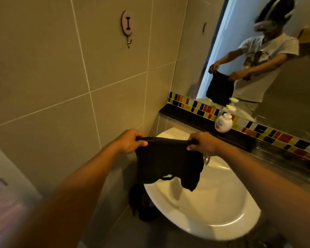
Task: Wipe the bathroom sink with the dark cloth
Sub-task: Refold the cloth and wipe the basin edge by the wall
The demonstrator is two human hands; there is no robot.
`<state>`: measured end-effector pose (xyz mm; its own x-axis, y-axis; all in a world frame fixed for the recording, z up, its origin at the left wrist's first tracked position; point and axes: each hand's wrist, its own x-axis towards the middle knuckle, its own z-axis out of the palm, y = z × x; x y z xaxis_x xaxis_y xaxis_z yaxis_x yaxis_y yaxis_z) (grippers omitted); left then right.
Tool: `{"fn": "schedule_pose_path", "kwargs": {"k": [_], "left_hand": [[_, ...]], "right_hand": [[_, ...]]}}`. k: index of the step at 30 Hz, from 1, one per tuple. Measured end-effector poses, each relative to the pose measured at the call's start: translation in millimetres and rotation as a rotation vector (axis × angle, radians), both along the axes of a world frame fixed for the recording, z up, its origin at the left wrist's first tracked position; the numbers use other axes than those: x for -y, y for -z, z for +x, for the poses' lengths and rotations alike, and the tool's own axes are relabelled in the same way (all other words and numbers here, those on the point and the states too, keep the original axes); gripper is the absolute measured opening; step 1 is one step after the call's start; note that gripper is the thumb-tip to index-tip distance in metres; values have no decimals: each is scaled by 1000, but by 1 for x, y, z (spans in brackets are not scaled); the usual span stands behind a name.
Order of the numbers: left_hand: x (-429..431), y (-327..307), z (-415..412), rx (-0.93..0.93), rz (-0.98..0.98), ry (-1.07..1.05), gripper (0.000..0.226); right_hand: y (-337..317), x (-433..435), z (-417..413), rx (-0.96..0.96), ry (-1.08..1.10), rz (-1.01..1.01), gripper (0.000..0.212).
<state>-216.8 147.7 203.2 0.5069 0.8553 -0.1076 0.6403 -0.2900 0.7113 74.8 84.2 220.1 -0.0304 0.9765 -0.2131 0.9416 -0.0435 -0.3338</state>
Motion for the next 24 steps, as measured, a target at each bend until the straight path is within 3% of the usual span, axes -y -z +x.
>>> {"fn": "schedule_pose_path", "kwargs": {"k": [15,18,24], "left_hand": [[-6,76,-42,-207,-134,-42,20],[-17,91,-40,-298,-129,-56,20],[-42,127,-33,-399,-61,-158,20]], "right_hand": [[80,-7,-37,25,-64,-197,15],[97,-15,-39,11,-49,-219,25],[130,-49,-41,-211,161,-264,18]]}}
